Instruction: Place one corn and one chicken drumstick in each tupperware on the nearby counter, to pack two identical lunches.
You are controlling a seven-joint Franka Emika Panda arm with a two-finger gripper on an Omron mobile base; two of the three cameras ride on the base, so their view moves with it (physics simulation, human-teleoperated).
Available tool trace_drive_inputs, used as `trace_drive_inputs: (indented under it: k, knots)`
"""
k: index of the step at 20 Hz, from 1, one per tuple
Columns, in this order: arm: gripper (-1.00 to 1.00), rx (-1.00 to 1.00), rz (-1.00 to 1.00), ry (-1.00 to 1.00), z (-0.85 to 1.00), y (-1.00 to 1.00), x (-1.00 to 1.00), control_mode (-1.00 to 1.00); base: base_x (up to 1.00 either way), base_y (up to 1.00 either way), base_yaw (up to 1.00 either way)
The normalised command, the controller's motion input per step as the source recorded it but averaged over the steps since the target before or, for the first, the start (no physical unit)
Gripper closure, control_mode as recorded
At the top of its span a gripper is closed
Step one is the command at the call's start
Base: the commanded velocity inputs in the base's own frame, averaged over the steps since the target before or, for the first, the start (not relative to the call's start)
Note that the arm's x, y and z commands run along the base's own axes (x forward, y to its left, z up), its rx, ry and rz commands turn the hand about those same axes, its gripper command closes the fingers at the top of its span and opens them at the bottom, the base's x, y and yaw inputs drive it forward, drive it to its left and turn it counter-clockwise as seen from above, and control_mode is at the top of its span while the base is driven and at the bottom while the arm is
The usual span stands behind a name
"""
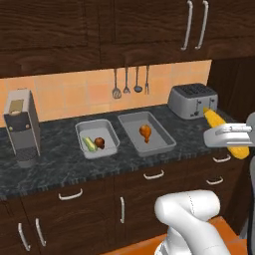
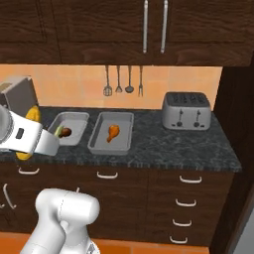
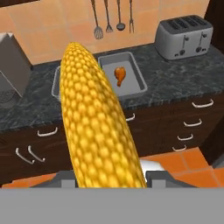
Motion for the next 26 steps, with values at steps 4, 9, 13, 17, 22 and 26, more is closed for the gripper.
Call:
trace_drive_inputs:
  k: [4, 9, 13, 17, 22, 26]
  knots:
    - [1.0, 0.0, 0.0, 0.0, 0.0, 0.0, 0.0, 1.0, 0.57, 0.27, -0.02]
    - [1.0, 0.0, 0.0, 0.0, 0.0, 0.0, 0.0, 1.0, 0.48, -0.22, 0.0]
    - [1.0, 0.0, 0.0, 0.0, 0.0, 0.0, 0.0, 1.0, 0.95, -0.02, 0.0]
    - [1.0, -0.02, 0.02, 0.06, -0.66, -0.24, 0.19, -1.0, 0.17, -0.01, 0.0]
    - [1.0, -0.07, 0.01, 0.1, -1.0, -0.14, 0.49, -1.0, 0.0, 0.0, 0.0]
    - [1.0, -0.01, 0.0, 0.23, -0.65, 0.01, 1.0, -1.0, 0.0, 0.0, 0.0]
